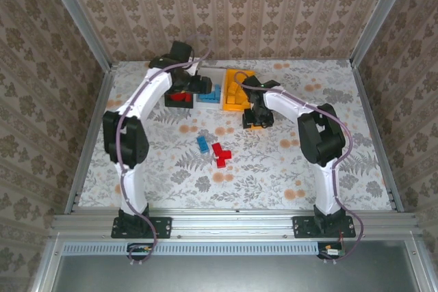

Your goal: Sort the legos into containers by color

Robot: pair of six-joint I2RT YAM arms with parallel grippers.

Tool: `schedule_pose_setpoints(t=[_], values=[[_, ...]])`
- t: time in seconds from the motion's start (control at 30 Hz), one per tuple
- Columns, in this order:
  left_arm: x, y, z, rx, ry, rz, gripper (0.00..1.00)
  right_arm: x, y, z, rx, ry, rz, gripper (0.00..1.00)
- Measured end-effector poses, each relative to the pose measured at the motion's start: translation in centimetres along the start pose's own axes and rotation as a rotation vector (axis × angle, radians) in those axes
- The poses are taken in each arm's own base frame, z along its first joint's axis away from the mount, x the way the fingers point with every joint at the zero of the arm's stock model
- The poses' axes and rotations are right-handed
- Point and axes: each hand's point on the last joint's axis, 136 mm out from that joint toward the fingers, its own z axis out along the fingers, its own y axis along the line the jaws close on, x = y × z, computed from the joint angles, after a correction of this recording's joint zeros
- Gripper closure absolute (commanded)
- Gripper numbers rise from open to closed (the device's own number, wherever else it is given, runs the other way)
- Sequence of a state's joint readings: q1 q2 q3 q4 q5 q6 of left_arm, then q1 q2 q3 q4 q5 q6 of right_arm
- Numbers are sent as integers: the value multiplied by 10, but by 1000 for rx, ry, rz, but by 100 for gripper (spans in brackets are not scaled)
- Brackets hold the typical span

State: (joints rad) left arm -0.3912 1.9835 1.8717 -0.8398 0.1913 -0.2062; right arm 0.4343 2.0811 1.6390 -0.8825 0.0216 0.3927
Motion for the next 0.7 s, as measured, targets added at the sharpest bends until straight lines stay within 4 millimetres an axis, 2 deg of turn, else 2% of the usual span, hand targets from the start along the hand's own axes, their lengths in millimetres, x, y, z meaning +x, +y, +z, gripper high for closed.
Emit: schedule_pose_setpoints(t=[0.07,0.17,0.3,0.4,0.5,0.7], values=[[8,-3,-17,10,-29,0,17,-5,2,-15,-16,-31,4,41],[27,-4,-34,20,-50,-1,17,-25,7,-38,-40,-91,10,41],[64,0,-42,21,-31,-22,16,-63,16,-75,-81,-202,15,41],[90,3,-45,19,-16,-44,16,-92,22,-94,-103,-272,13,41],[112,6,-49,22,-14,-68,16,-112,24,-99,-107,-305,8,41],[143,-1,-50,38,-5,-91,16,-136,24,-90,-96,-324,-9,41]])
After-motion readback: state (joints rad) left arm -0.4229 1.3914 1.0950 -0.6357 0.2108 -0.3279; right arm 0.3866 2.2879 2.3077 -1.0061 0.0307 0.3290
